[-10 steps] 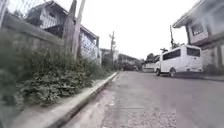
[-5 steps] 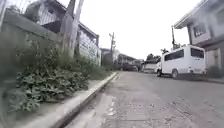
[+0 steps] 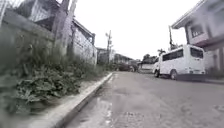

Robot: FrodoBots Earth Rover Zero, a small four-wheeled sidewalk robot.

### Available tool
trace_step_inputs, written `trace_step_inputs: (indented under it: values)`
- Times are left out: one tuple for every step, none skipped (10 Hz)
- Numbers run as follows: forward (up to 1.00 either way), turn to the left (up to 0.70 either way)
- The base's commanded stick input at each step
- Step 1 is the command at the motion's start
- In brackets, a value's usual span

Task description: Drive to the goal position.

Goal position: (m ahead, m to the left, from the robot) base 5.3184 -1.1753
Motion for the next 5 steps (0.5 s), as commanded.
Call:
trace_step_inputs:
  values:
    - [0.7, -0.35]
    - [0.7, -0.32]
    - [0.7, -0.03]
    - [0.7, 0.0]
    - [0.7, 0.0]
